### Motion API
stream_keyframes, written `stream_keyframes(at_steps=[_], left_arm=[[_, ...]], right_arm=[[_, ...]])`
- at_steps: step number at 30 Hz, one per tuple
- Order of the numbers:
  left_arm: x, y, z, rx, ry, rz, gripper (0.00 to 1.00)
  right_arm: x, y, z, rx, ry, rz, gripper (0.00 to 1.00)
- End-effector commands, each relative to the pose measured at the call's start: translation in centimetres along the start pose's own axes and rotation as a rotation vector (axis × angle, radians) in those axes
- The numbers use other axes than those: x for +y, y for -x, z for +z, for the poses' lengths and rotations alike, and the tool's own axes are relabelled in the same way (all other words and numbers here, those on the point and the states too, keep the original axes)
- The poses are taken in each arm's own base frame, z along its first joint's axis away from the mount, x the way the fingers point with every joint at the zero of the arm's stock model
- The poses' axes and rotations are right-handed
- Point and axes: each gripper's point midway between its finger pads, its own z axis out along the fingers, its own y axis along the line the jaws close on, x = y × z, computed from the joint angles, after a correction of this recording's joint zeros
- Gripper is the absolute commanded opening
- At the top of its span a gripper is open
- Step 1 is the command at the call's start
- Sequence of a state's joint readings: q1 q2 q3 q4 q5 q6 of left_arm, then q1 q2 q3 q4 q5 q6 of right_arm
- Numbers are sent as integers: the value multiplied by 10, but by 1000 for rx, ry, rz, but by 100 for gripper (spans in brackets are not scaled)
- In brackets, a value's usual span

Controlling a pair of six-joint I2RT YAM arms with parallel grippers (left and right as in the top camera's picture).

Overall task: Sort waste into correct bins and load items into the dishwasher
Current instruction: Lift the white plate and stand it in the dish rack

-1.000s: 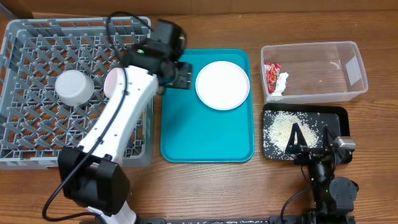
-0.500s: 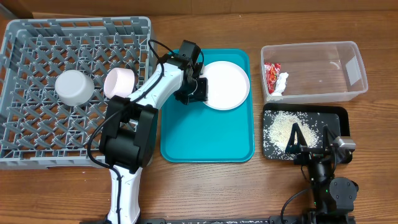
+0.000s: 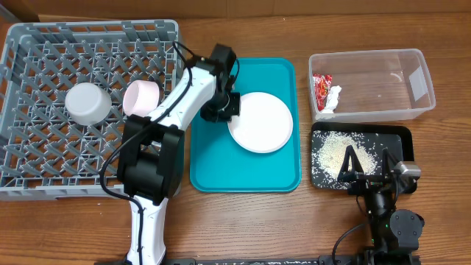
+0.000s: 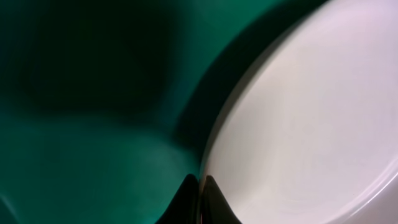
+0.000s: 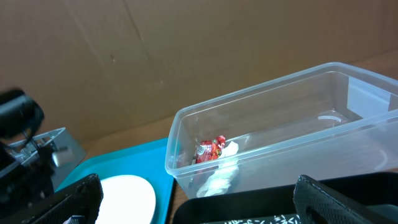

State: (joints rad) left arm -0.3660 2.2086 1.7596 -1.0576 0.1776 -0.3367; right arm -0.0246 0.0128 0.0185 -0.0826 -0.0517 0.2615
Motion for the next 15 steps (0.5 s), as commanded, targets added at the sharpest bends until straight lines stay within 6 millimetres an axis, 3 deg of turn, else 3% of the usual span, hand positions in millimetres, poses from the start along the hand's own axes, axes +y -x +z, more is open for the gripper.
stream_keyframes(at_steps=[1, 3, 4, 5, 6, 7, 9, 11, 15], left_arm=[[15, 37, -115, -254, 161, 8, 4], [21, 37, -160, -329, 217, 1, 4], [34, 27, -219, -421, 308, -14, 4], [44, 20, -240, -451, 361, -24, 4], [63, 3, -277, -497, 475, -50, 4], [71, -4, -291, -515, 518, -57, 4], [105, -30, -337, -566, 715, -93, 4], [122, -44, -368, -628, 806, -114, 4], [162, -66, -414, -707, 975, -235, 4]], right_arm=[[-2, -1, 0, -6, -8, 0, 100], [-2, -1, 0, -6, -8, 0, 100], [-2, -1, 0, -6, -8, 0, 100], [-2, -1, 0, -6, -8, 0, 100], [-2, -1, 0, -6, -8, 0, 100], [-2, -1, 0, -6, -8, 0, 100], [-2, -1, 0, -6, -8, 0, 100], [-2, -1, 0, -6, -8, 0, 100], [-2, -1, 0, -6, -8, 0, 100]])
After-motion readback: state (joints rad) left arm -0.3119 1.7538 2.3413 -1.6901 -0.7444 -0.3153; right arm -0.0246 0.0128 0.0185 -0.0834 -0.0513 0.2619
